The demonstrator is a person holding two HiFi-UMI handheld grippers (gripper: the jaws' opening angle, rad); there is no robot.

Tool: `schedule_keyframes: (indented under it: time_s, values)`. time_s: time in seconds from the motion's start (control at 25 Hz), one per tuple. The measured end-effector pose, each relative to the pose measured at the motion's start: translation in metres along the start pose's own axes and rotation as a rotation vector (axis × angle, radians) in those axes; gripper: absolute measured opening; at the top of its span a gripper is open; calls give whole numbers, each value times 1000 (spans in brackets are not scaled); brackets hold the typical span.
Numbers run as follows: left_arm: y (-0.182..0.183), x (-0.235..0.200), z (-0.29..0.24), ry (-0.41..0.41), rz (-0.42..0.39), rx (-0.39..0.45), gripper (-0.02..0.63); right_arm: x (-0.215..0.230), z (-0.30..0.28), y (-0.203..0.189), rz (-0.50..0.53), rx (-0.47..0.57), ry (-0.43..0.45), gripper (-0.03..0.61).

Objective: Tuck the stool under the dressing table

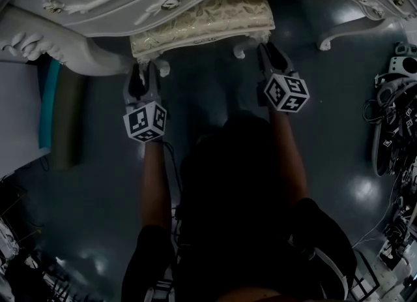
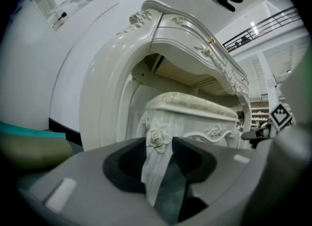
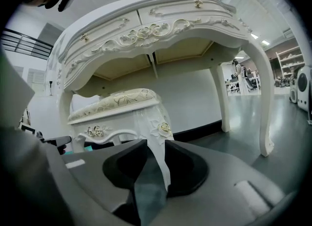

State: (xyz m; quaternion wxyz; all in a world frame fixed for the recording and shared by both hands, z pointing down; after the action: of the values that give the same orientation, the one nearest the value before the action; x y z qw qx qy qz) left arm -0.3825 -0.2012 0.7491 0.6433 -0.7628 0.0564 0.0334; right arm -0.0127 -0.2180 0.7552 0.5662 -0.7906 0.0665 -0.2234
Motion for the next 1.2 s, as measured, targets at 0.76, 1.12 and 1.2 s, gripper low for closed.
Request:
schedule_keyframes:
  time_s: [0.76, 1.12, 1.2]
  values:
    - [-9, 12, 22, -17, -38, -36, 8, -22, 8, -13, -17, -24, 25, 0]
    - [11, 44, 36, -55, -56, -70, 8, -40, 21, -7, -45, -94, 54, -2]
    - [22, 53, 42, -62, -57, -82, 8, -45, 27, 1, -51, -113, 60, -2]
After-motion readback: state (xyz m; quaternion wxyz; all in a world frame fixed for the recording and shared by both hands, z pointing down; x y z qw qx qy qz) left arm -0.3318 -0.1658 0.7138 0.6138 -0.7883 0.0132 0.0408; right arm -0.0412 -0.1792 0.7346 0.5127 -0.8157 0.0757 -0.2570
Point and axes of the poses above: the fingertips, and each gripper's own axes: z backward along the fingers, x to its right, y out of its top, the point moved 5 cm from there along z, backward along the fingers, and after that the axes turned 12 degrees about y, right-handed, at the moved point
